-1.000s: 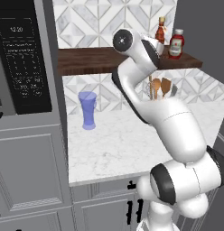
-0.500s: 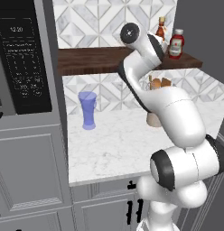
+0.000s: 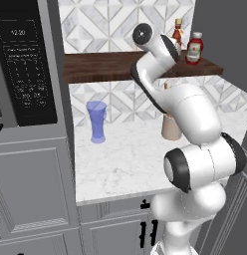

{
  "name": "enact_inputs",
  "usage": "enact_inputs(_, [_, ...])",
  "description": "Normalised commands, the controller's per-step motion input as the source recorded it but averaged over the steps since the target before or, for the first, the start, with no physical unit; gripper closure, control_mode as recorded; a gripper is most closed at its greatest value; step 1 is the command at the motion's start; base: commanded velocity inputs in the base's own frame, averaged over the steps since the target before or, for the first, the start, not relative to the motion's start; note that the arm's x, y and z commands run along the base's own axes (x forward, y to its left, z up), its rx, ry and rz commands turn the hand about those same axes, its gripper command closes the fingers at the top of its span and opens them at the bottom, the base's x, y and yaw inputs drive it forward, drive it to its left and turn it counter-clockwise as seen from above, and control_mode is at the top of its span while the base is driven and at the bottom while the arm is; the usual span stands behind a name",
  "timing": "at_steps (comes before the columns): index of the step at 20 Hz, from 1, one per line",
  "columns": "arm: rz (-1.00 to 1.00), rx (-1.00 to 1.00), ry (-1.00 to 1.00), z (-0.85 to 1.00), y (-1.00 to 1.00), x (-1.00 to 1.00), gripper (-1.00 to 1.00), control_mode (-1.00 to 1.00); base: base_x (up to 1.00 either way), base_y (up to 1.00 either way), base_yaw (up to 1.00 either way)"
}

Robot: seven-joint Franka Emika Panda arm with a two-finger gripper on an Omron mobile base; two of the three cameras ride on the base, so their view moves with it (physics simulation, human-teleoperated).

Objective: Put the shaker and condiment bottle from the counter next to their counterparts in the cabinet.

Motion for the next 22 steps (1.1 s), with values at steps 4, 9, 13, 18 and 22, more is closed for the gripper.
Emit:
enact_inputs(4, [-0.01, 0.0, 0.01, -0.24, 0.0, 0.3, 1.0, -1.0, 0.0, 0.0, 0.0])
enact_inputs(9, [0.0, 0.0, 0.03, -0.1, 0.0, 0.22, 1.0, -1.0, 0.0, 0.0, 0.0])
enact_inputs(13, [0.0, 0.01, 0.04, -0.02, 0.0, 0.31, 1.0, -1.0, 0.0, 0.0, 0.0])
enact_inputs(18, [0.0, 0.0, 0.01, -0.04, 0.0, 0.41, 1.0, -1.0, 0.0, 0.0, 0.0])
enact_inputs(22, [0.0, 0.0, 0.0, -0.03, 0.0, 0.36, -1.0, -1.0, 0.0, 0.0, 0.0])
